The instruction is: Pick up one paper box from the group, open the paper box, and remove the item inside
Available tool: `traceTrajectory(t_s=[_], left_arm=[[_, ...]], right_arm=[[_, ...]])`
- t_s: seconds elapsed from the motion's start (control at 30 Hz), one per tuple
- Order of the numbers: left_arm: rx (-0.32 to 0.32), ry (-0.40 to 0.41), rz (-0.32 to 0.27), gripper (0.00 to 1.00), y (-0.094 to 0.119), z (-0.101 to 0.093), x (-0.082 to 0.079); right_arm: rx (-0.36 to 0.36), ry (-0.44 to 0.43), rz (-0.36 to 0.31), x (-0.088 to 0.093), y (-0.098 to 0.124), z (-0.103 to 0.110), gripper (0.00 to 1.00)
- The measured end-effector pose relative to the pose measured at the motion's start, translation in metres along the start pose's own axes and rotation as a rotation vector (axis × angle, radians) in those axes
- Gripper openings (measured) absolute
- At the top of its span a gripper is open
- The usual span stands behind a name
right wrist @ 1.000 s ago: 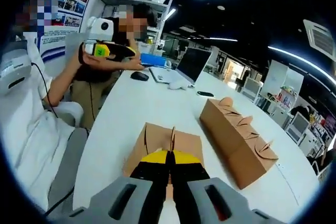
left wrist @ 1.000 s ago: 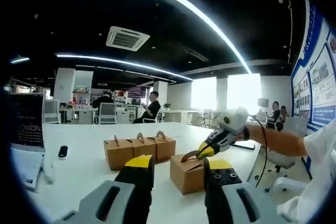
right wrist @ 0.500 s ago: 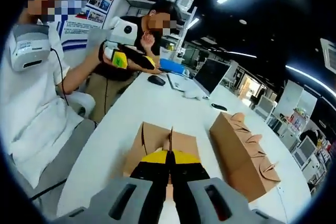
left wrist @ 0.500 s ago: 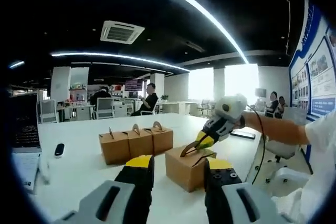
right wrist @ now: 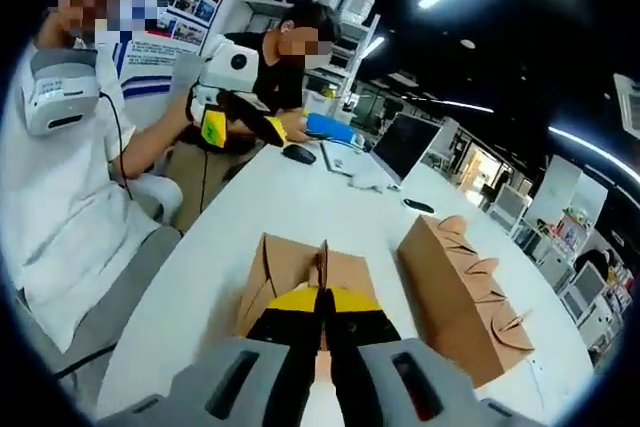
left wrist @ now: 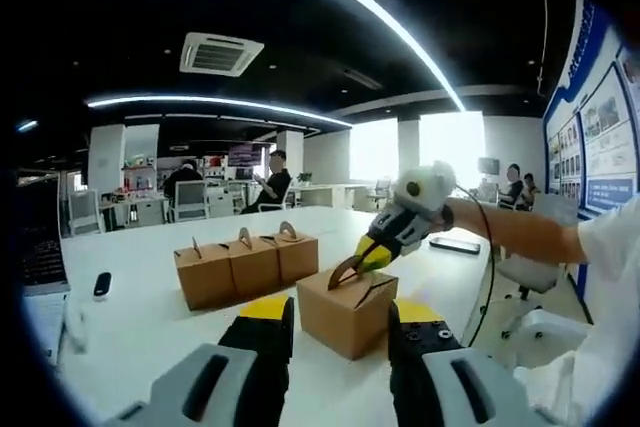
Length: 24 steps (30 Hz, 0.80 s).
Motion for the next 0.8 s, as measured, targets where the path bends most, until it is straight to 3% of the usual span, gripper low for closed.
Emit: traceTrajectory(t_s=[0.1,0.23,0.33,0.43,0.53,0.8], left_arm=[[-0.001,-0.001,-0.003,0.39,0.001,0.0,-0.001],[-0.004,-0.001,-0.007,0.39,0.003,0.001,-0.001],[-0.005,0.0,-0.012,0.39,0.004,0.001,-0.002],[-0.005,-0.001,-0.017,0.39,0.005,0.001,-0.003],[-0.005,0.0,-0.021,0.39,0.005,0.001,-0.004],[-0.007,0.011,-0.044,0.39,0.007,0.001,-0.007]], right_arm=[[0.033,-0.074,-0.067,-0.005,0.005,-0.002,0.22],[0.062,-0.125,-0.105,-0.009,0.014,-0.003,0.32],[0.124,-0.182,-0.133,-0.011,0.021,-0.007,0.34],[0.229,-0.284,-0.208,-0.016,0.034,-0.012,0.35],[0.305,-0.309,-0.213,-0.015,0.047,-0.012,0.33],[0.384,-0.314,-0.175,-0.017,0.068,-0.002,0.31]])
Point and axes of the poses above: the point that each gripper's makers call its tool centre point, and the gripper's own axes: y roughly backward along the fingers, z roughly to its left, x roughly out of its underside, the point moved 9 cm from there along y, roughly backward along the fingers, and after that the axes turned 13 degrees about y, right-handed, at the moved point
